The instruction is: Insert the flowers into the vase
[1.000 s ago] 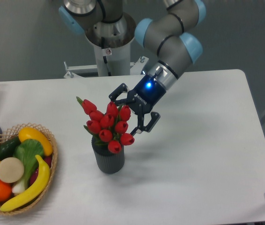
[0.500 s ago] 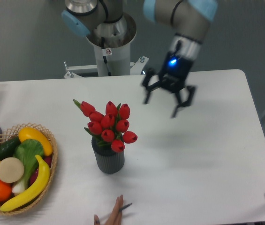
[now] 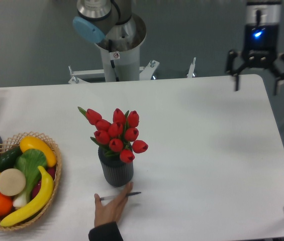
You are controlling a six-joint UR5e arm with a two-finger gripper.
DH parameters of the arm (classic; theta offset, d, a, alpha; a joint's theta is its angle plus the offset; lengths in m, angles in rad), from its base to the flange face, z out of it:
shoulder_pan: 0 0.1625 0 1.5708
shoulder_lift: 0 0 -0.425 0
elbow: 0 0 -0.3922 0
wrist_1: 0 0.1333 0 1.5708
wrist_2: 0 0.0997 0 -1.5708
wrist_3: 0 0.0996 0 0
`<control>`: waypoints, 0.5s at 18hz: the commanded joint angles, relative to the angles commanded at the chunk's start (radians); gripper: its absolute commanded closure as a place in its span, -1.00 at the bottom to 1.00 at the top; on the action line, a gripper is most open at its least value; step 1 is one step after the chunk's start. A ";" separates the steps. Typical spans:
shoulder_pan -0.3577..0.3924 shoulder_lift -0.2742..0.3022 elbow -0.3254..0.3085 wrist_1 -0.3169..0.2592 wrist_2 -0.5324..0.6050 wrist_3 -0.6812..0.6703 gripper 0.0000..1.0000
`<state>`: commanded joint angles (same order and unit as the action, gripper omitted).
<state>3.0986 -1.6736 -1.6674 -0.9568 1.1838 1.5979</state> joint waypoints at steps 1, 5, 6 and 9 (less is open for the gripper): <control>0.012 0.006 0.003 -0.032 0.043 0.069 -1.00; 0.040 0.031 0.034 -0.149 0.120 0.220 -1.00; 0.060 0.034 0.046 -0.192 0.120 0.246 -1.00; 0.113 0.034 0.087 -0.293 0.122 0.399 -1.00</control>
<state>3.2120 -1.6398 -1.5801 -1.2500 1.3054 1.9966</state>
